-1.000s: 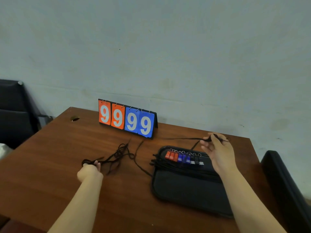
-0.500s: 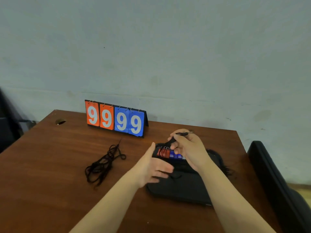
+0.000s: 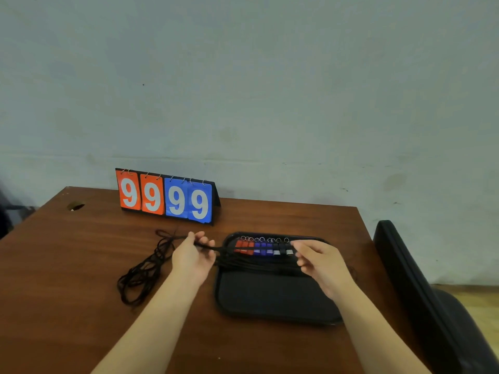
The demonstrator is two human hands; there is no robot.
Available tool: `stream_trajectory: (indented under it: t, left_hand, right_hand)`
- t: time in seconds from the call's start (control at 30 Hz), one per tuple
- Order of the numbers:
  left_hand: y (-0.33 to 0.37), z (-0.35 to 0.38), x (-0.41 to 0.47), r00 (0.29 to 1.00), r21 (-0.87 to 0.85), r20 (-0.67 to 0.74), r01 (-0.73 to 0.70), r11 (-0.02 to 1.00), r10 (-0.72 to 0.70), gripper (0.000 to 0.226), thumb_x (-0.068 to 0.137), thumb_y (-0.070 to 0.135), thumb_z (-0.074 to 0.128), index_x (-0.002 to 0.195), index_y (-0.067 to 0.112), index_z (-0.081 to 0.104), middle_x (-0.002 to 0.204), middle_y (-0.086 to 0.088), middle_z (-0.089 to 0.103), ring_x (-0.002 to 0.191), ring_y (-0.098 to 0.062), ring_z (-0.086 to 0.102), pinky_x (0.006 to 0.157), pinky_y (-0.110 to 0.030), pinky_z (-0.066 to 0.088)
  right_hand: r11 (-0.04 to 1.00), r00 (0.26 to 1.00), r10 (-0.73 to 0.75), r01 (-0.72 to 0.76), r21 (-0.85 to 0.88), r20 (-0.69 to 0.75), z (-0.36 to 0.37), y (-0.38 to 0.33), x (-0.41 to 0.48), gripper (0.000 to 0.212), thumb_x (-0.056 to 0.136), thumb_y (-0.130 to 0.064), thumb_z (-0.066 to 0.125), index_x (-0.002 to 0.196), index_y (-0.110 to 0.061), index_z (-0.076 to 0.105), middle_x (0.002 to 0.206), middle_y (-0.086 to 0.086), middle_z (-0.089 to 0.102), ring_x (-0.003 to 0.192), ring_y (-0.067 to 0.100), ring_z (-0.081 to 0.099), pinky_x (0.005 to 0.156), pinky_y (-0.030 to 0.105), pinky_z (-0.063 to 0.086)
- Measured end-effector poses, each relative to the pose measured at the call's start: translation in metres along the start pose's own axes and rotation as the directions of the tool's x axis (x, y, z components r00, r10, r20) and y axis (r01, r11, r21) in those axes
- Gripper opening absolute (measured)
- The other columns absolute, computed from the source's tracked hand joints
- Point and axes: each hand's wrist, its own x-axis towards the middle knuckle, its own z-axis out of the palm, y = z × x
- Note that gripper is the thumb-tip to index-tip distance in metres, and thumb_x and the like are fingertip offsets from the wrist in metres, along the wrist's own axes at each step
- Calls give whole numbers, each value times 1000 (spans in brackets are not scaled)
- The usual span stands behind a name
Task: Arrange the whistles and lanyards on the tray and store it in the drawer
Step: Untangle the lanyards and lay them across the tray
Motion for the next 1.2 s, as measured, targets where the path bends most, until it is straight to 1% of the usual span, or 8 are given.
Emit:
stream_trajectory:
  t: [0.1,0.23,0.33,0.43,0.6,0.73,0.97,1.2]
  left_hand:
    - [2,-15,7,995,101,-63,-70,992,77,25,102,25,43,92,9,59,85,-6,62,81,-20,62,80,-34,50]
    - [-2,-36,17,983,343,-74,-132,930,167,18,101,18,46,96,7,60,93,-12,67,86,-24,65,70,-35,52]
    - [-11,-47,21,957,497,-94,-194,846,275,14,97,15,53,101,6,63,92,-13,67,83,-22,66,67,-32,54]
    - [-22,-54,24,933,631,-77,-227,742,351,10,93,13,61,100,6,63,88,-12,65,76,-20,62,62,-30,53]
    - [-34,-61,37,963,582,-149,-99,807,226,6,90,8,64,95,5,62,91,-15,66,79,-23,64,63,-31,53]
    - [-45,-67,48,974,672,-130,-50,739,184,13,90,9,65,99,-1,64,83,-15,64,73,-22,61,63,-32,53]
    - [-64,-72,71,980,693,-161,26,721,120,17,92,-2,56,108,-4,62,97,-21,63,91,-30,62,82,-40,53]
    - [-73,-61,94,957,779,-209,37,626,203,13,93,4,59,103,2,65,90,-11,66,81,-22,62,65,-31,51]
  right_hand:
    - [997,996,41,-36,72,-73,-32,5,4,17,89,-13,67,103,-5,70,76,4,67,66,11,62,65,23,54]
    - [991,986,61,-41,124,-157,-71,14,9,22,87,-11,68,107,-1,68,86,12,65,77,18,62,74,28,55]
    - [989,975,71,-41,143,-210,-90,23,8,16,92,-8,63,106,-6,70,102,14,70,95,23,68,72,26,61]
    - [991,963,81,-51,122,-256,-104,32,5,15,94,-2,59,103,-9,68,102,14,70,97,25,69,70,23,61]
    - [991,921,130,-118,54,-368,-120,48,3,9,87,-6,69,96,-7,68,97,16,71,88,24,69,71,30,57]
    - [984,900,175,-165,61,-400,-134,63,6,11,87,-3,68,97,-5,68,96,17,70,87,25,68,69,31,56]
    - [950,871,279,-313,-19,-403,-149,91,17,12,88,-2,67,99,-4,67,97,17,70,88,26,70,64,31,56]
    - [916,840,321,-393,-83,-437,-149,108,40,7,89,-6,67,96,-8,68,96,11,70,89,24,67,64,30,54]
